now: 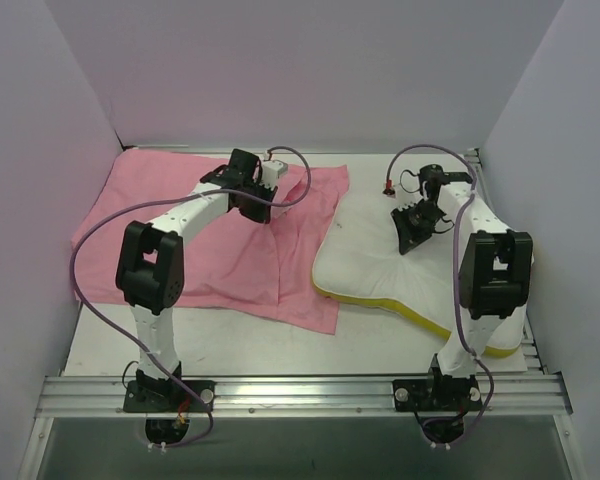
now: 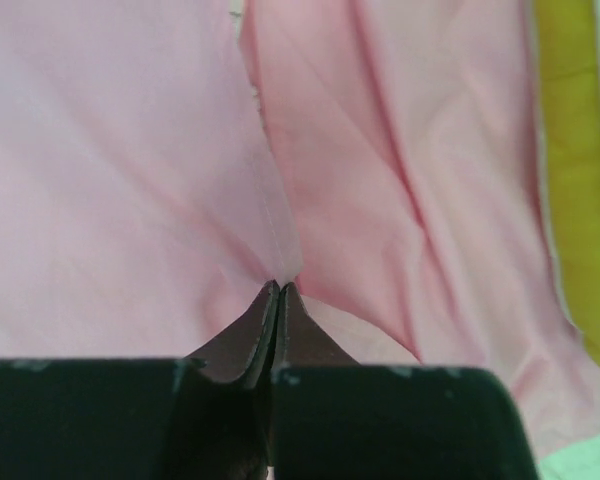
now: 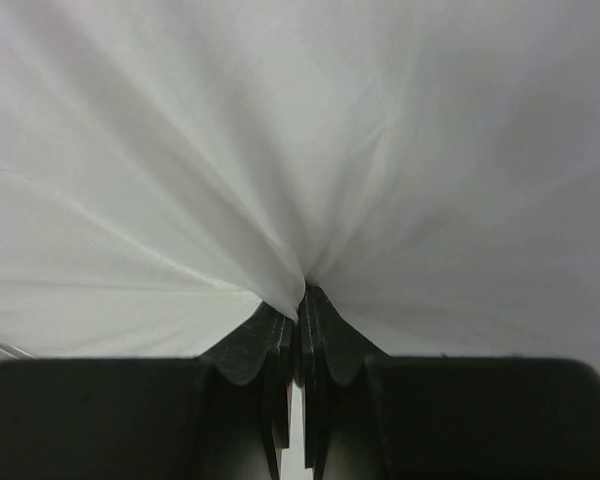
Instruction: Put the pillow into the pillowcase
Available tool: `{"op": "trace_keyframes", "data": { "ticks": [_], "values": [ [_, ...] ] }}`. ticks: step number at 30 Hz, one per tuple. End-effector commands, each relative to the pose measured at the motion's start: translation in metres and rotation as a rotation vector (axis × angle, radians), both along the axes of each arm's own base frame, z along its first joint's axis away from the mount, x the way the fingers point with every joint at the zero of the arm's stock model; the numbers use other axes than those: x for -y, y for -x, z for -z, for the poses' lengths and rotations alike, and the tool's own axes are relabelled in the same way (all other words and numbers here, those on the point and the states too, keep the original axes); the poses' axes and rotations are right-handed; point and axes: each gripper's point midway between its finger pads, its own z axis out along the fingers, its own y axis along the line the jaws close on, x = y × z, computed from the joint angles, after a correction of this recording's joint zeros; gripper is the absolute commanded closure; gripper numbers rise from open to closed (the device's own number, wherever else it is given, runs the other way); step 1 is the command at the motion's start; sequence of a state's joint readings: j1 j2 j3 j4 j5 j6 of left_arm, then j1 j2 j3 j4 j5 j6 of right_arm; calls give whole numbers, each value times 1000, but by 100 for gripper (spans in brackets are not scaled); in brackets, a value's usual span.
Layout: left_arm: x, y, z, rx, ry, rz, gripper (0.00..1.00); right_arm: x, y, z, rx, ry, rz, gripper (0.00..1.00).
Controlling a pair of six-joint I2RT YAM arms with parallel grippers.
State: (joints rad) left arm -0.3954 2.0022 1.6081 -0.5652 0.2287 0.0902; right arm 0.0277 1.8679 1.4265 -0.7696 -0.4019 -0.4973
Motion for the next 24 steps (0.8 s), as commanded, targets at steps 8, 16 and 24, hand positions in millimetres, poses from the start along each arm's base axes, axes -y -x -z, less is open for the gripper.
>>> {"op": "trace_keyframes", "data": {
  "ticks": [8, 16, 24],
  "values": [
    [29, 52, -32, -66, 203, 162, 100, -40, -23, -151, 354, -250, -5, 100],
    [19, 49, -51, -40, 241, 147, 100, -89, 9, -149, 337, -332, -266, 100],
    [9, 49, -71, -33, 309, 167, 100, -112, 36, -73, 224, -262, -589, 100]
  ]
}}
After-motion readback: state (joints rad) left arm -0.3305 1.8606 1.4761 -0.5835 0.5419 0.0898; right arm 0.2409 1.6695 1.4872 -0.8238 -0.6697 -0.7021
